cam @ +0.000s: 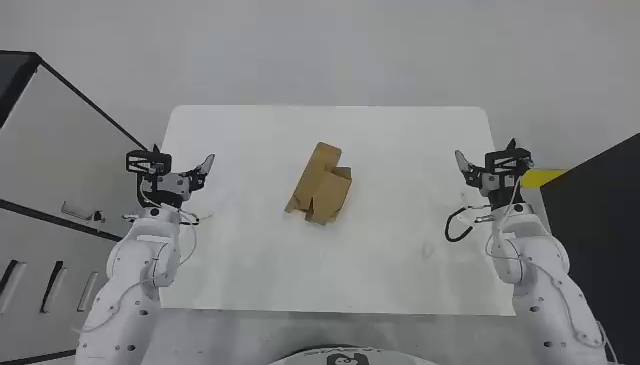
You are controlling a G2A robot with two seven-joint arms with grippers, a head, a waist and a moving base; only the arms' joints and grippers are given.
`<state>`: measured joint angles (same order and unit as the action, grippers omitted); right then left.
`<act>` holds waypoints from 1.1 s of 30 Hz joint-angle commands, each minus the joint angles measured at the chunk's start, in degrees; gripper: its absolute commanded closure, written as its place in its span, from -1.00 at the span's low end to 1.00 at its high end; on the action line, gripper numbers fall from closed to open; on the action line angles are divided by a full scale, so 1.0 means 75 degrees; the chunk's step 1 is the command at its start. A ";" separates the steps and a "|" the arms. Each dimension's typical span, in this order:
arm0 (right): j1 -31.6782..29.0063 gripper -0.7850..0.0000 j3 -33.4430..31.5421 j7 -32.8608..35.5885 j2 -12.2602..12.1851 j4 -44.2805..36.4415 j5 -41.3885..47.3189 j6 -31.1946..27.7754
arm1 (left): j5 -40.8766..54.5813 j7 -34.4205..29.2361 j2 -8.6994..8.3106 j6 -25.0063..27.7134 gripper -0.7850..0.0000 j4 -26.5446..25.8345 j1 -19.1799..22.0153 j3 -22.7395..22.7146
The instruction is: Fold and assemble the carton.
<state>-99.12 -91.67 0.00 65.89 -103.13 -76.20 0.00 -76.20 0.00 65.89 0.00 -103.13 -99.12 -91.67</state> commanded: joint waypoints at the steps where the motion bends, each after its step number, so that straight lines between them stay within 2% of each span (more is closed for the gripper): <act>1: 0.0000 -1.00 0.0000 0.0000 0.0000 0.0000 0.0000 0.0000 | -0.0017 0.0012 0.0002 0.0047 -1.00 -0.0034 0.0002 0.0033; 9: 0.0000 -1.00 0.0000 0.0000 0.0000 0.0000 0.0000 0.0000 | -0.0939 0.0036 0.0013 0.0441 -1.00 -0.0551 -0.0369 0.0561; 18: 0.0000 -1.00 0.0000 0.0000 0.0000 0.0000 0.0000 0.0000 | -0.1192 0.0089 0.0006 0.0384 -1.00 -0.0544 -0.0364 0.0541; 23: 0.0000 -1.00 0.0000 0.0000 0.0000 0.0000 0.0000 0.0000 | -0.2844 0.0433 -0.0025 0.0736 -1.00 -0.0706 -0.0470 0.1134; 25: 0.0000 -1.00 0.0000 0.0000 0.0000 0.0000 0.0000 0.0000 | -0.3687 0.0304 -0.0004 0.0571 -1.00 -0.0730 -0.0437 0.1595; 33: 0.0000 -1.00 0.0000 0.0000 0.0000 0.0000 0.0000 0.0000 | -0.3850 0.0297 -0.0003 0.0558 -1.00 -0.0730 -0.0427 0.1665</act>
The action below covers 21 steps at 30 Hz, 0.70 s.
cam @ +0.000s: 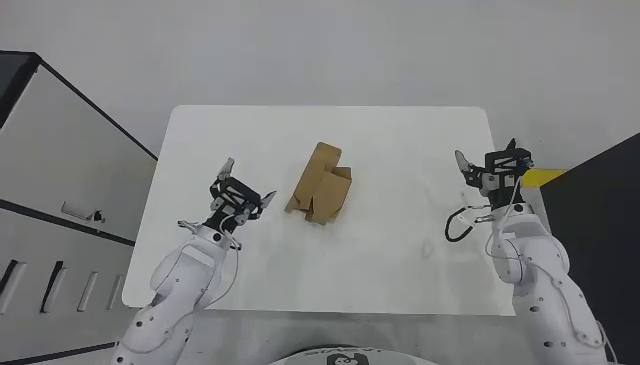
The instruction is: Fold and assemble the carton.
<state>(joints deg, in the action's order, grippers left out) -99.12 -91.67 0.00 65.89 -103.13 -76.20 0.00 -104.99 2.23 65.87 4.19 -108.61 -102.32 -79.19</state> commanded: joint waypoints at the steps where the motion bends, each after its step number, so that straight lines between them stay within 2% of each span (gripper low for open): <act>1: 0.0000 -1.00 0.0000 0.0000 0.0000 0.0000 0.0000 0.0000 | -0.0091 0.0006 -0.0004 -0.0020 -1.00 0.0014 0.0016 -0.0020; 5: 0.0000 -1.00 0.0000 0.0000 0.0000 0.0000 0.0000 0.0000 | -0.1496 0.0190 -0.0028 -0.0126 -1.00 0.0192 0.0105 0.0301; 7: 0.0000 -1.00 0.0000 0.0000 0.0000 0.0000 0.0000 0.0000 | -0.2667 0.0059 -0.0042 -0.0140 -1.00 0.0294 0.0232 0.0609; 10: 0.0000 -1.00 0.0000 0.0000 0.0000 0.0000 0.0000 0.0000 | -0.3007 -0.0192 0.0044 -0.0276 -1.00 0.0571 0.0479 0.1210; 11: 0.0000 -1.00 0.0000 0.0000 0.0000 0.0000 0.0000 0.0000 | -0.3638 -0.0258 0.0048 -0.0330 -1.00 0.0696 0.0631 0.1389; 19: 0.0000 -1.00 0.0000 0.0000 0.0000 0.0000 0.0000 0.0000 | -0.3720 -0.0293 0.0042 -0.0344 -1.00 0.0747 0.0648 0.1353; 21: 0.0000 -1.00 0.0000 0.0000 0.0000 0.0000 0.0000 0.0000 | -0.4663 -0.0180 0.0013 -0.0244 -1.00 0.0879 0.0725 0.1542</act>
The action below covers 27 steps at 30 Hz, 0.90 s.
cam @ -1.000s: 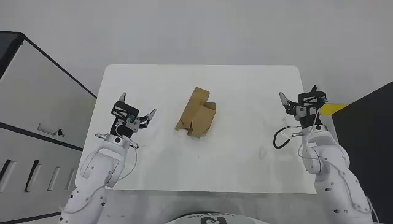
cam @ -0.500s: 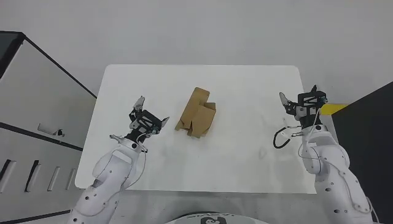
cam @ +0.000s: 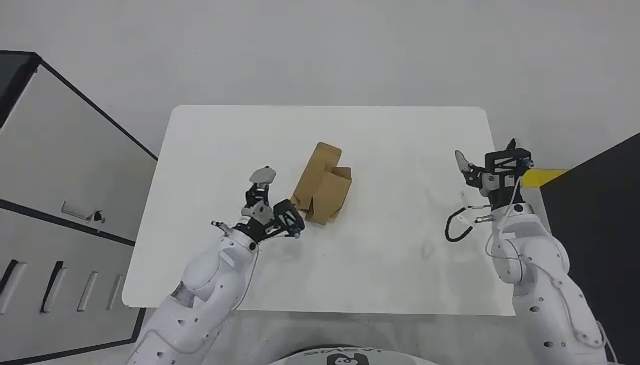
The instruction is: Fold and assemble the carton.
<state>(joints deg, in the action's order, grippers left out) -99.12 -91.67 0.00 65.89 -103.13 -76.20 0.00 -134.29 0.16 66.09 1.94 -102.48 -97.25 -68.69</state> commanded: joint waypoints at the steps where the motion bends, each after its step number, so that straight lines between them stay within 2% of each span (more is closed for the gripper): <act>1: 0.0000 -1.00 0.0000 0.0000 0.0000 0.0000 0.0000 0.0000 | -0.0810 0.0175 -0.0014 0.0111 -1.00 0.0056 0.0054 0.0215; 3: 0.0000 -1.00 0.0000 0.0000 0.0000 0.0000 0.0000 0.0000 | -0.0833 0.0446 -0.0008 0.0404 -1.00 0.0124 0.0126 0.0403; 6: 0.0000 -1.00 0.0000 0.0000 0.0000 0.0000 0.0000 0.0000 | -0.1115 0.0356 0.0028 0.0603 -1.00 0.0286 0.0304 0.0704; 13: 0.0000 -1.00 0.0000 0.0000 0.0000 0.0000 0.0000 0.0000 | -0.1095 0.0316 0.0039 0.0577 -1.00 0.0290 0.0342 0.0725; 21: 0.0000 -1.00 0.0000 0.0000 0.0000 0.0000 0.0000 0.0000 | -0.1286 -0.0078 0.0146 0.0347 -1.00 0.0947 0.0750 0.1059; 27: 0.0000 -1.00 0.0000 0.0000 0.0000 0.0000 0.0000 0.0000 | -0.1316 -0.0058 0.0165 0.0275 -1.00 0.0986 0.0839 0.1120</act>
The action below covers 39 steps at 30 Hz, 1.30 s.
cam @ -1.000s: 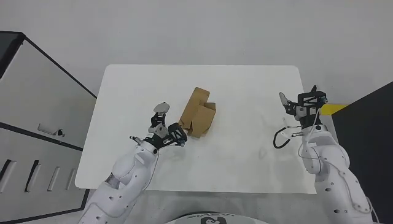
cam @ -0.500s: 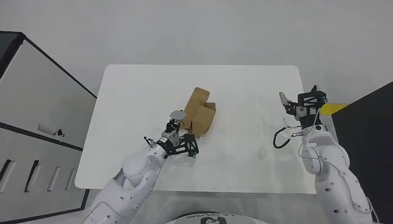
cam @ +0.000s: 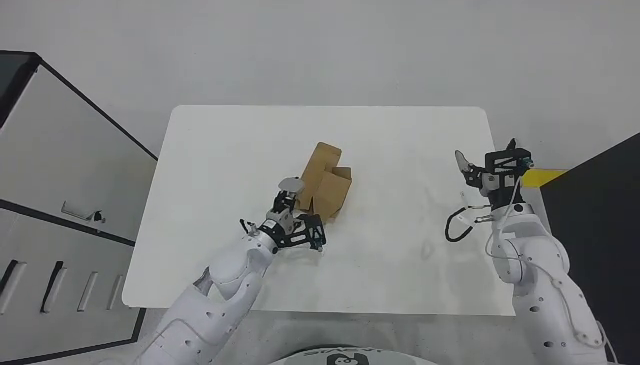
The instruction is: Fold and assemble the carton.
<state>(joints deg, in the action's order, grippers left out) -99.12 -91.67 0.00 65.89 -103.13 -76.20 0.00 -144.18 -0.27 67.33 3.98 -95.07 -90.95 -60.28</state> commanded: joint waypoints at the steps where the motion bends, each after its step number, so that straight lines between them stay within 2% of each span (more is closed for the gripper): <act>1: 0.0000 -1.00 0.0000 0.0000 0.0000 0.0000 0.0000 0.0000 | 0.0014 0.0005 0.0000 -0.0007 -1.00 0.0006 -0.0002 -0.0002; 20: 0.0000 -1.00 0.0000 0.0000 0.0000 0.0000 0.0000 0.0000 | 0.0790 0.0168 0.0204 -0.0244 -0.99 0.1116 0.0688 0.0271; 22: 0.0000 -1.00 0.0000 0.0000 0.0000 0.0000 0.0000 0.0000 | 0.0987 0.0228 0.0230 -0.0281 -0.80 0.1204 0.0737 0.0285; 24: 0.0000 -1.00 0.0000 0.0000 0.0000 0.0000 0.0000 0.0000 | 0.1102 0.0315 0.0248 -0.0287 -0.83 0.1289 0.0792 0.0300; 29: 0.0000 -1.00 0.0000 0.0000 0.0000 0.0000 0.0000 0.0000 | 0.1294 0.0401 0.0284 -0.0336 -0.69 0.1422 0.0865 0.0326; 31: 0.0000 -1.00 0.0000 0.0000 0.0000 0.0000 0.0000 0.0000 | 0.1326 0.0406 0.0297 -0.0352 -0.51 0.1454 0.0889 0.0346; 35: 0.0000 -1.00 0.0000 0.0000 0.0000 0.0000 0.0000 0.0000 | 0.1281 0.0388 0.0326 -0.0294 -0.01 0.1604 0.0999 0.0424; 39: 0.0000 -1.00 0.0000 0.0000 0.0000 0.0000 0.0000 0.0000 | 0.1244 0.0358 0.0349 -0.0224 0.03 0.1673 0.1067 0.0488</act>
<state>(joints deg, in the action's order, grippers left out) -99.12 -91.67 0.00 65.89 -103.13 -76.20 0.00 -134.71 2.51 69.93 2.14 -82.66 -83.02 -56.70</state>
